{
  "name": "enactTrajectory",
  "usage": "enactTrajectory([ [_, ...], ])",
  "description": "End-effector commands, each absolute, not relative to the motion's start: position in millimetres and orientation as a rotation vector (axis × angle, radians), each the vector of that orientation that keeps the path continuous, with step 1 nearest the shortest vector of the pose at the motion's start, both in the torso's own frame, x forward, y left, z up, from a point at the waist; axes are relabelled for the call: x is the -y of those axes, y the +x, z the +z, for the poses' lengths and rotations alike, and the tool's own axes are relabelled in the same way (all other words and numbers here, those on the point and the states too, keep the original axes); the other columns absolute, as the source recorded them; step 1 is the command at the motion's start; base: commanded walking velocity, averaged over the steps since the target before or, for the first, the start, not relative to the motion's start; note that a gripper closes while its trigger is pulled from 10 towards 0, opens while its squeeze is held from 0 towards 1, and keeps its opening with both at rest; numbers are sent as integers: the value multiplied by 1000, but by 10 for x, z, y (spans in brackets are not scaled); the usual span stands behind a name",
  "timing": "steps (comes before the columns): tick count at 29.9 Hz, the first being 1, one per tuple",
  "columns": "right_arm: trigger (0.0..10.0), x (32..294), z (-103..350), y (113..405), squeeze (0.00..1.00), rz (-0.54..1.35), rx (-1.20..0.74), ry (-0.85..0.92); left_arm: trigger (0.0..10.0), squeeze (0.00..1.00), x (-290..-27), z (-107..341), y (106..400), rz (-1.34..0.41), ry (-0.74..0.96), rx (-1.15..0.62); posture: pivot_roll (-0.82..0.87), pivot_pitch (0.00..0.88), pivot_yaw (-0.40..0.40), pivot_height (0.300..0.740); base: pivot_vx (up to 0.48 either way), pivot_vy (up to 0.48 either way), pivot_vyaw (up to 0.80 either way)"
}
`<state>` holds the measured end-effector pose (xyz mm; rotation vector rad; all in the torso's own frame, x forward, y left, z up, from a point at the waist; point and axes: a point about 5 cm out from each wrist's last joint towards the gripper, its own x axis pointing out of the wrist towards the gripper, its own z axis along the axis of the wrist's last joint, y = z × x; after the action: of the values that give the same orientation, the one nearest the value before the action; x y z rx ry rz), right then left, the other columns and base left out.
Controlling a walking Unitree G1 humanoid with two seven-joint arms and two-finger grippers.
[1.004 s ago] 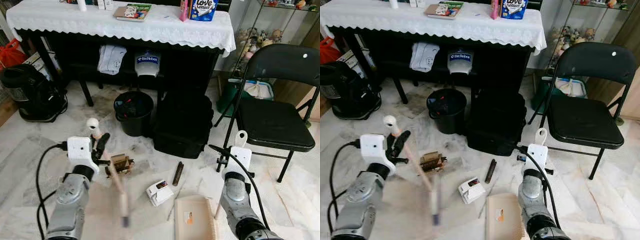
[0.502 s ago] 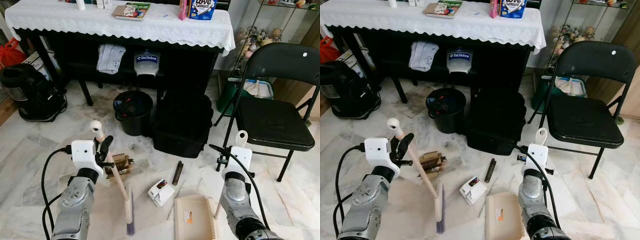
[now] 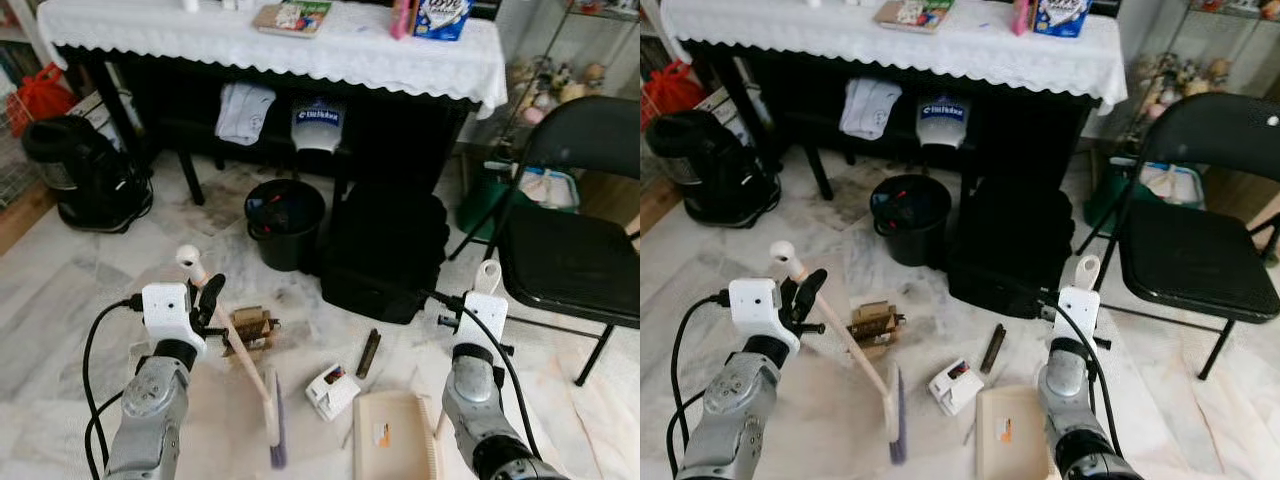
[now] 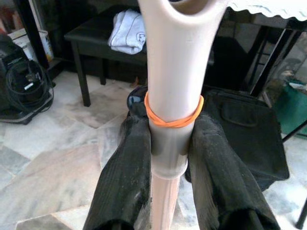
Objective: Sweep floor
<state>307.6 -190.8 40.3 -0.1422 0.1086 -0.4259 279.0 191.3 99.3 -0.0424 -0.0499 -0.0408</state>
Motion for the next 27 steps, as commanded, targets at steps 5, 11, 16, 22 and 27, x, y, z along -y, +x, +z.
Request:
enactTrajectory([
  [5, 10000, 1979, 450, 3072, 0, -464, -73, -159, 10000, 0, -1870, 1057, 2799, -48, -48, 96, 136, 104, -24, 740, 0, 0, 0],
  [11, 10000, 1994, 457, 3069, 0, -476, -67, -167, 10000, 0, -1872, 1061, 2797, -45, -51, 101, 137, 107, -25, 740, 0, 0, 0],
  [16, 10000, 2018, 462, 3062, 0, -496, -63, -182, 10000, 0, -1832, 1043, 2792, -66, -72, 94, 138, 108, -25, 740, 0, 0, 0],
  [22, 10000, 2019, 412, 3028, 0, -500, -84, -191, 10000, 0, -1798, 997, 2781, -79, -86, 76, 143, 108, -24, 740, 0, 0, 0],
  [27, 10000, 2026, 380, 3001, 0, -506, -97, -202, 10000, 0, -1838, 998, 2798, -13, -90, 93, 142, 109, -24, 740, 0, 0, 0],
])
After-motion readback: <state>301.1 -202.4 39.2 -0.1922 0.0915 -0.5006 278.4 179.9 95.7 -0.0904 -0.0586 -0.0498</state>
